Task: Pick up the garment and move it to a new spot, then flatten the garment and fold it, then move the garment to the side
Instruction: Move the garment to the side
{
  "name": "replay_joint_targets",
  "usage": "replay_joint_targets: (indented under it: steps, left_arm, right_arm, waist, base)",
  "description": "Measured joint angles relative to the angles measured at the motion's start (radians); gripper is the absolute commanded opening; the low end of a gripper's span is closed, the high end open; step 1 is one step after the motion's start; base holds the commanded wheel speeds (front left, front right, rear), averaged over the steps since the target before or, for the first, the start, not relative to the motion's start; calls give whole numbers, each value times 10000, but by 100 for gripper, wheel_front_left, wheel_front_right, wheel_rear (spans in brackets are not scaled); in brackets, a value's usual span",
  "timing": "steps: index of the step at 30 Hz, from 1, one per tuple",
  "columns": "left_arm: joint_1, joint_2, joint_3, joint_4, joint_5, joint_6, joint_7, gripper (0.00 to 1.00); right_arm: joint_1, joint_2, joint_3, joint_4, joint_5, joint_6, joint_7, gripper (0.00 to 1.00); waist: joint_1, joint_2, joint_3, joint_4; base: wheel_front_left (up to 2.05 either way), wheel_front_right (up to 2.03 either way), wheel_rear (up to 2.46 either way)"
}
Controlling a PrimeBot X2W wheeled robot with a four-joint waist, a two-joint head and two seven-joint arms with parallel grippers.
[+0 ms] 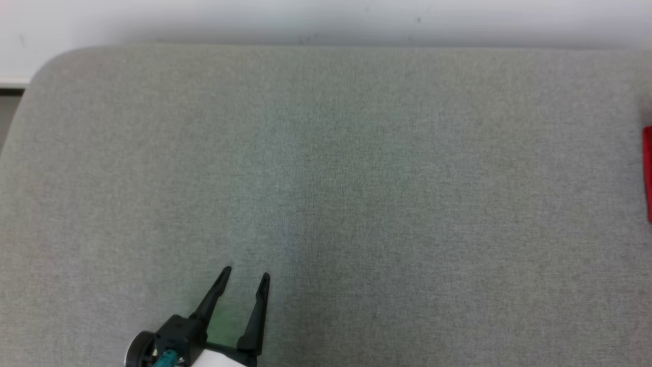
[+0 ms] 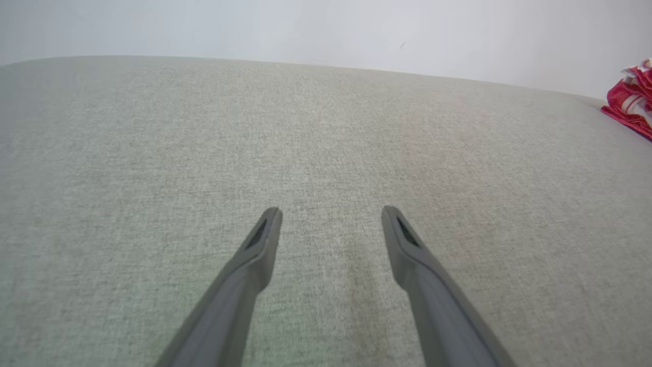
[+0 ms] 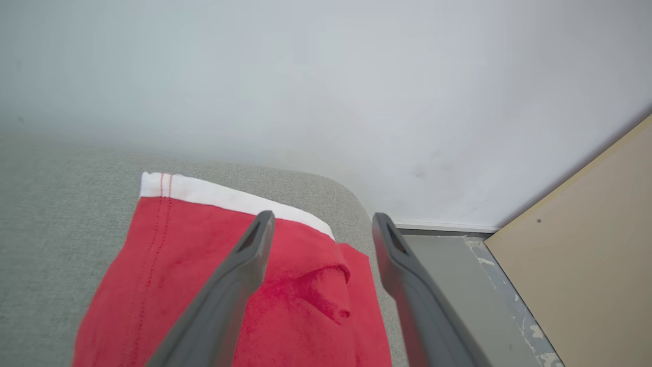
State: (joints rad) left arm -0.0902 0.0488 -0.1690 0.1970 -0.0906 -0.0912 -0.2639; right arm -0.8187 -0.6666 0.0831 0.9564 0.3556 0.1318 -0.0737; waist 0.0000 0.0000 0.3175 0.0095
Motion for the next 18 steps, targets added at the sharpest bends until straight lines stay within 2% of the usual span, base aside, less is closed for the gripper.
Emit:
replay_joint_targets:
  steps: [5, 10, 12, 18]
  left_arm:
    - [390, -2, 176, -146, -130, 222, 0, 100]
    - [884, -2, 405, -219, -322, 522, 0, 100]
    - [1120, 0, 558, -207, -334, 723, 0, 100]
    - [1731, 2, 840, -301, -205, 1024, 0, 100]
  right_arm:
    - [1081, 535, -458, -974, -541, 0, -1151, 100]
    - [2708, 1179, -1599, -2422, -1346, 0, -1741, 100]
    - [3559, 1666, -2121, -3193, -1873, 0, -1827, 100]
    - [6001, 3659, -3524, -5728, -3390, 0, -1875, 100]
  waist:
    - [0, 0, -640, -18]
    - [-1, 0, -1447, 22]
    - [-1, 0, -1793, 42]
    - [-1, 0, -2740, 21]
  base:
    - [0, 0, 0]
    - [0, 0, 0]
    - [0, 0, 0]
    - [0, 0, 0]
